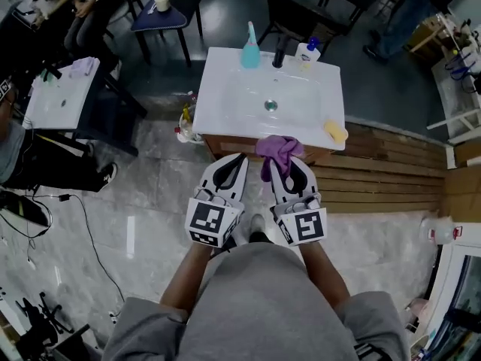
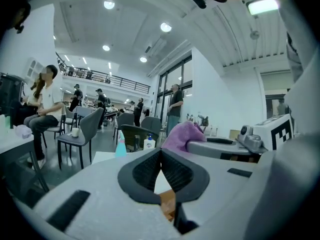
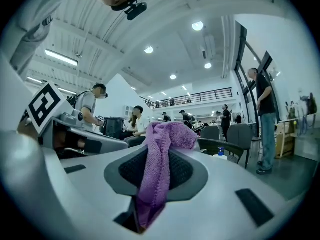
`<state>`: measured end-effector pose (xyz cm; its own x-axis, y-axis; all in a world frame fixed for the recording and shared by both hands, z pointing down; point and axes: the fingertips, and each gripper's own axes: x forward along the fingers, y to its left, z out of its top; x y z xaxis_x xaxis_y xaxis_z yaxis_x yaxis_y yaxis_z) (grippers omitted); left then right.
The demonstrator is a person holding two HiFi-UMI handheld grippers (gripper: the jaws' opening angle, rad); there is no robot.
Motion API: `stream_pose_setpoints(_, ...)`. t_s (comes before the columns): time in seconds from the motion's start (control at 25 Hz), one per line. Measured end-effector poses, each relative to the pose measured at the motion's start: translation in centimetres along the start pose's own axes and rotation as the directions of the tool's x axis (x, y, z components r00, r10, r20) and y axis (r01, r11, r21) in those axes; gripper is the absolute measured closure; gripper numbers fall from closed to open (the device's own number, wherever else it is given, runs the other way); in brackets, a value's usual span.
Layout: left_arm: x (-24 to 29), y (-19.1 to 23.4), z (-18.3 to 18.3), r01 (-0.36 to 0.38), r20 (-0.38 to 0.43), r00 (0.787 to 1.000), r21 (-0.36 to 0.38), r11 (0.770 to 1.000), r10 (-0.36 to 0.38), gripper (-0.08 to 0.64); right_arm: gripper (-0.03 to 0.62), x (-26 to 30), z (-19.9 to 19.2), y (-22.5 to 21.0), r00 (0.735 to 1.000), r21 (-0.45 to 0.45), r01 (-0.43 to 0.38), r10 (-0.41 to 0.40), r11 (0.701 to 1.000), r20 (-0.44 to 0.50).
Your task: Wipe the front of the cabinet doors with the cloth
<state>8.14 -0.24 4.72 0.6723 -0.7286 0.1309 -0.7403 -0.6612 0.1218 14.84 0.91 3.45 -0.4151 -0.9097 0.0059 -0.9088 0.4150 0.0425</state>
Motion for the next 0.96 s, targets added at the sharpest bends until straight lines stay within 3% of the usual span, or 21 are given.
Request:
stream_pose_setpoints(0.44, -0.4, -2.6, 4.3, 0.041, 0.075, 0.996, 0.051, 0.998, -0.044, 0.551, 0.506, -2.8, 4.5, -1.0, 0.992, -0.018, 0.056, -0.054, 0.998, 0.112)
stream_pose_setpoints(0.96, 0.5, -4.1, 6.7, 0.084, 0.102, 0.99, 0.102, 0.991, -0.095, 0.551, 0.506, -3.2, 6.9, -2.5, 0.984, -0.021, 0.068, -0.064, 0.997, 0.168)
